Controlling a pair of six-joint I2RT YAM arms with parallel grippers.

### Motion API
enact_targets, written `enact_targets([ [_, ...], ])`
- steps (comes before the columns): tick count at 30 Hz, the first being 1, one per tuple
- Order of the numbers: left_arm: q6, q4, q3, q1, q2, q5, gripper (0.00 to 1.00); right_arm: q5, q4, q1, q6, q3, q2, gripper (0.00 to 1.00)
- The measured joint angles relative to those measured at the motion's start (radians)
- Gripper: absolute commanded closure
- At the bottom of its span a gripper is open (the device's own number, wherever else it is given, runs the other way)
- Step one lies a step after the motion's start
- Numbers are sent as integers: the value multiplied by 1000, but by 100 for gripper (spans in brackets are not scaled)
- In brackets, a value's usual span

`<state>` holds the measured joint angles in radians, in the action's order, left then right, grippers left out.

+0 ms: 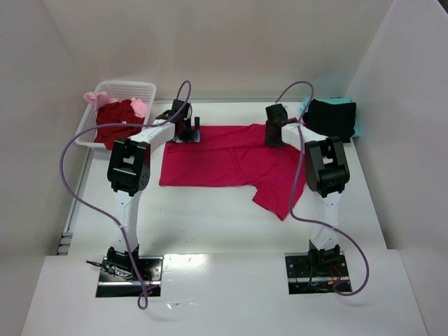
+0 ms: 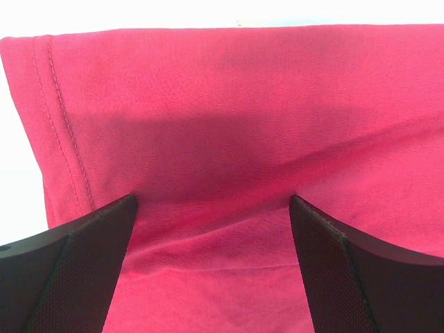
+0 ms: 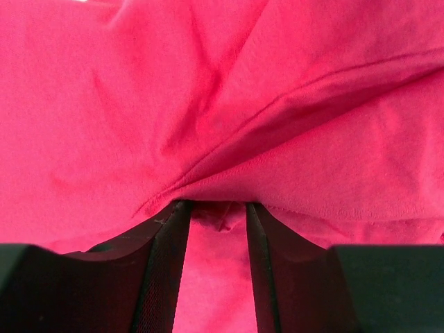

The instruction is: Fold and stack the t-shirts

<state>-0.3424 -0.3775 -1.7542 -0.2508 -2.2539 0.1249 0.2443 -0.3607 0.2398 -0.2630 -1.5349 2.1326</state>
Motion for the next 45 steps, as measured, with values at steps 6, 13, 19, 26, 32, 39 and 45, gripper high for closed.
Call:
enact_targets([
  [6, 0, 0, 0, 0, 0, 0, 2, -21, -1, 0, -5, 6, -10, 56],
  [13, 0, 0, 0, 0, 0, 0, 2, -39, 3, 0, -14, 20, -11, 56],
  [19, 0, 0, 0, 0, 0, 0, 2, -45, 6, 0, -19, 25, -14, 68],
  [26, 0, 0, 0, 0, 0, 0, 2, -61, 9, 0, -33, 26, -14, 98],
  [32, 0, 0, 0, 0, 0, 0, 2, -64, 7, 0, -40, 25, -14, 100],
  [39, 0, -5, -8, 1, -4, -6, 2, -73, -17, 0, -47, 25, -29, 97],
  [45, 0, -5, -9, 3, -5, -11, 2, -79, -48, 0, -47, 25, -48, 97],
])
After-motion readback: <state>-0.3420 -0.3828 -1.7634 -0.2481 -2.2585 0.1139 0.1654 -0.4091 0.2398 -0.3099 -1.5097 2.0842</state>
